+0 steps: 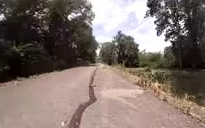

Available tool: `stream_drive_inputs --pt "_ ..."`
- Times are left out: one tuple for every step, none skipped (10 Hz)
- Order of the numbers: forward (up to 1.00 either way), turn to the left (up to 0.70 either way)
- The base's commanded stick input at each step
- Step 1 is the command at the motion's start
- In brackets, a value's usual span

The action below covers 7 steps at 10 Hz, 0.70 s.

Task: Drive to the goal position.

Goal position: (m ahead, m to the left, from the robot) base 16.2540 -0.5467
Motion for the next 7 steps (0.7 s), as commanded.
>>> stream_drive_inputs --pt "0.70 0.00" --pt "0.70 0.00" --pt "0.70 0.00" --pt "0.70 0.00" --pt "0.70 0.00" --pt "0.70 0.00" --pt "0.70 0.00"
